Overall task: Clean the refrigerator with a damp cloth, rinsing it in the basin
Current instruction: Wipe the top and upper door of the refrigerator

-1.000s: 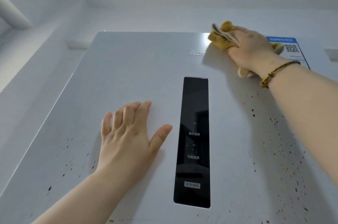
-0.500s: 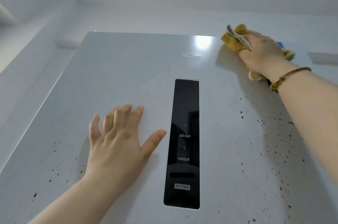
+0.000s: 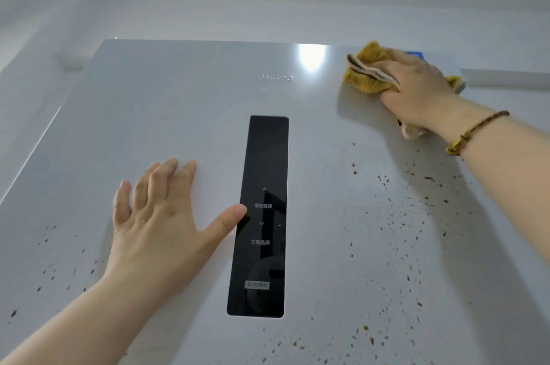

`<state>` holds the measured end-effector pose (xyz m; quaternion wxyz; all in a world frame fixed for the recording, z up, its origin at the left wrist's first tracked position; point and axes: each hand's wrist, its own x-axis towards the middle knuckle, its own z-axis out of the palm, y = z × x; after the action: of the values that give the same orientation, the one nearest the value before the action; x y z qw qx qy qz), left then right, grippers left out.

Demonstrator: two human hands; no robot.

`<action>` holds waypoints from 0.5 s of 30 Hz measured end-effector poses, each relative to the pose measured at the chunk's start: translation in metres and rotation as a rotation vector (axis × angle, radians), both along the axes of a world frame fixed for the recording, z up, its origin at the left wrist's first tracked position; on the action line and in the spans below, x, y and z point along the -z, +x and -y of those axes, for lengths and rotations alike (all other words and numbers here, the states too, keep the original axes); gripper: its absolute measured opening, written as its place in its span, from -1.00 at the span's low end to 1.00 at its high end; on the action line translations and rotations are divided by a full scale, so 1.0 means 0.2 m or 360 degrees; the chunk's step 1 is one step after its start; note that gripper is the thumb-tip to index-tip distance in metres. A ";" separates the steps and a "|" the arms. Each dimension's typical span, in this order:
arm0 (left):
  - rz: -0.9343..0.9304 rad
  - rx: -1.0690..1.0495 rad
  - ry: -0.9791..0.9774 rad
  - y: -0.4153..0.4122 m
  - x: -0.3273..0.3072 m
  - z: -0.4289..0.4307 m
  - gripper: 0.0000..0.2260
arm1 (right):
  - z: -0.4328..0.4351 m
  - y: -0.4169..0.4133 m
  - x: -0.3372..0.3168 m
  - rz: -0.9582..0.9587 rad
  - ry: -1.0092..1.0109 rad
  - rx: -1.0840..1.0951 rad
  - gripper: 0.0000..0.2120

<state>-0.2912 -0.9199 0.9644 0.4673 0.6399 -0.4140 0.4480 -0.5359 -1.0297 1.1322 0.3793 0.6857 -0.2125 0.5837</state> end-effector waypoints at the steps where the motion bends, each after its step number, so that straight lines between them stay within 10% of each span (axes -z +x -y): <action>1: -0.0005 0.0013 -0.0013 0.00 0.00 0.00 0.02 | 0.00 0.00 -0.03 0.0110 0.0020 0.0011 -0.56; 4: -0.0010 0.0021 -0.0022 0.00 0.01 0.00 0.01 | -0.01 0.06 0.02 0.0194 0.0017 -0.0008 -0.58; 10: -0.0003 -0.0049 0.0036 -0.02 -0.01 -0.02 -0.02 | 0.01 0.05 0.24 -0.0607 -0.0361 0.0143 -0.43; 15: 0.0013 -0.0071 0.0058 -0.02 -0.01 -0.02 -0.04 | 0.01 -0.10 -0.01 -0.0052 0.0069 0.0272 -0.44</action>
<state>-0.2951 -0.9152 0.9658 0.4438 0.6556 -0.4097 0.4532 -0.5559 -1.0320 1.1339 0.4162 0.6826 -0.2767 0.5332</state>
